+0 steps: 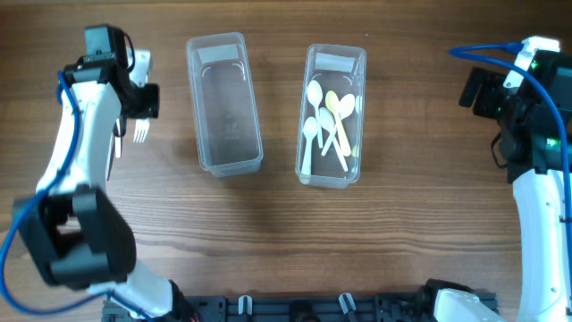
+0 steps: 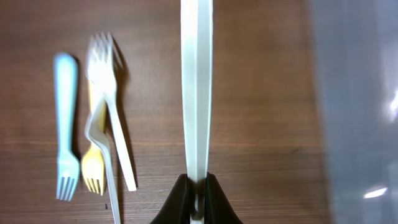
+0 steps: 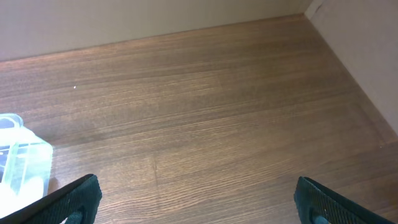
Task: Pack container
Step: 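Carry the white fork into the left container and release it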
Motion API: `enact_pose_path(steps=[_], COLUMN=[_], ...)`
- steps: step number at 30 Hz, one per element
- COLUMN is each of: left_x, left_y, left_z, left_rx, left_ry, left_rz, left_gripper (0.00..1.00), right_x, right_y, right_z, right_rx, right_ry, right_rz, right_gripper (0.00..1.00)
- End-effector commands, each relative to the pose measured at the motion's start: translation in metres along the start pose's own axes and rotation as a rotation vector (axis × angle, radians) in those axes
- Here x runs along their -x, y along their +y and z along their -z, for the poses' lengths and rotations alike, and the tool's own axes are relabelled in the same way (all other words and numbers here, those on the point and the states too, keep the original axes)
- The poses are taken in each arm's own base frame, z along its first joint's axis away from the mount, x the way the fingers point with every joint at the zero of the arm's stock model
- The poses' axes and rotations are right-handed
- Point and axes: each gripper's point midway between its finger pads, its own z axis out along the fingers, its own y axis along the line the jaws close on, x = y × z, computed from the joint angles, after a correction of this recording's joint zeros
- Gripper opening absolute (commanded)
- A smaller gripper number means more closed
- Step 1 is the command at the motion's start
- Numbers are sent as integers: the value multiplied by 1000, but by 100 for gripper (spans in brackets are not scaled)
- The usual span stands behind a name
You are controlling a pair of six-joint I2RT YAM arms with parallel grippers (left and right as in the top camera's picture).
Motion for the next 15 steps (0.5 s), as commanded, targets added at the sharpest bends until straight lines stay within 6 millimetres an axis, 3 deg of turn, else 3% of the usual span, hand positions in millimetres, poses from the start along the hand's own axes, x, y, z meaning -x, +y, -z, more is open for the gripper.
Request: enact_pose_path(steps=[1,4,7,12,15], left_x=[24,34,38,39,35], left_y=[-38,-82,-108,-156,-169], left_z=[47,63,61,54,45], left_rx=[-134,-333,-405,-442,-403], left_ry=[-135,-158,-119,-97,-82], left_rz=[109,237,376,300,264], left_gripper=[4,4,4,4,4], right_x=[1,1,1,1,1], right_y=[0,0,0,0,0], right_z=[-1,-1,-1,-1,-1], right_rx=[-2,-2,-2,-2,-2], right_ry=[-2,-2,-2,-2,-2], right_rz=[10,10,10,11,10], right_gripper=[100,100,100,100,100])
